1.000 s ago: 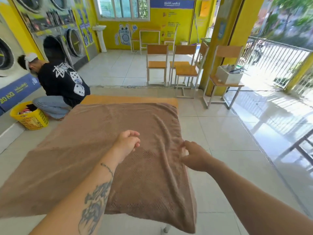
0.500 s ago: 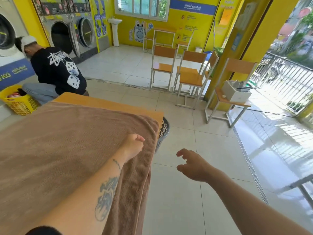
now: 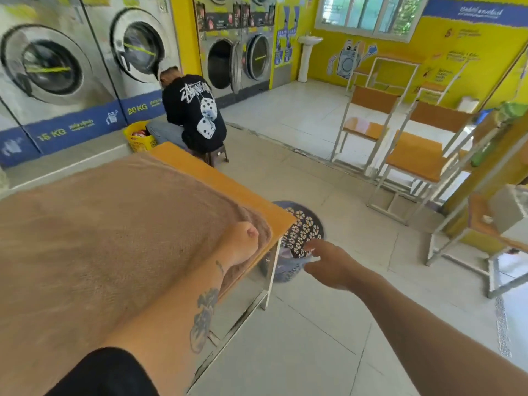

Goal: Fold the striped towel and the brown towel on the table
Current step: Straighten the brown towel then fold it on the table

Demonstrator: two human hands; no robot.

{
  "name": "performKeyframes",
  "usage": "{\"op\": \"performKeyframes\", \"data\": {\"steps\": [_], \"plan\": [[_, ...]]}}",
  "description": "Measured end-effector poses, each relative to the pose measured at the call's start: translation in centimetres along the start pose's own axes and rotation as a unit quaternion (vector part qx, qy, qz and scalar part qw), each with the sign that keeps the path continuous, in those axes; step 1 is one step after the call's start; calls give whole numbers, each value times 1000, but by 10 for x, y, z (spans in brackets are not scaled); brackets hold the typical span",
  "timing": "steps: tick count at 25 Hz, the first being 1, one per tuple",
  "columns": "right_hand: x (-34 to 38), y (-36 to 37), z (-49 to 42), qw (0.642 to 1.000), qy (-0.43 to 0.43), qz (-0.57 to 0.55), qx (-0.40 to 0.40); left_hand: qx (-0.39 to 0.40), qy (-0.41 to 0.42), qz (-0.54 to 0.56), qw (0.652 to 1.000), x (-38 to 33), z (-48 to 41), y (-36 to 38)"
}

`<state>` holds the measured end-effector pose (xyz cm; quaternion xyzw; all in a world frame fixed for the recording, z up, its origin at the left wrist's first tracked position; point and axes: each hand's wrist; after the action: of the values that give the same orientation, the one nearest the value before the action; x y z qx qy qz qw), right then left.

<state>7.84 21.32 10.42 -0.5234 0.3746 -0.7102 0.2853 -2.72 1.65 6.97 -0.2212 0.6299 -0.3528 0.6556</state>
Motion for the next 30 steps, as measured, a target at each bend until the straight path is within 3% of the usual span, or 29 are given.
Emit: {"op": "performKeyframes", "data": {"steps": [5, 9, 12, 14, 17, 20, 22, 25, 30], "plan": [[0, -16, -82, 995, -80, 14, 66, -53, -66, 31, 996, -15, -31, 26], [8, -9, -163, 988, -108, 67, 87, -33, -101, 39, 994, -5, -79, 59], [21, -3, -215, 981, -129, 74, 121, -17, -107, -65, 992, 3, -109, 75], [33, 1, -245, 975, -143, 90, 145, -53, -108, -125, 985, 5, -119, 82], [53, 13, -282, 959, -176, 134, 178, -88, -136, -156, 974, 6, -133, 89], [69, 34, -323, 936, -215, 163, 229, -93, -224, -129, 961, -2, -152, 82], [70, 49, -348, 917, -251, 169, 261, -121, -319, -71, 937, -11, -166, 76], [62, 59, -391, 884, -302, 171, 315, -164, -409, -103, 892, -26, -192, 78], [57, 48, -458, 873, -321, 162, 331, -244, -510, -58, 823, -44, -207, 83]]}}
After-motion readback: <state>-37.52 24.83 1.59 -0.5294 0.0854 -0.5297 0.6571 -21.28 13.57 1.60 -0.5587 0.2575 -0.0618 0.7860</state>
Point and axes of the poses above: each hand's wrist, its own z-axis away from the middle knuckle, its own y-axis out of the palm, x = y × z, and after that the axes turned 12 degrees about -x, right-handed
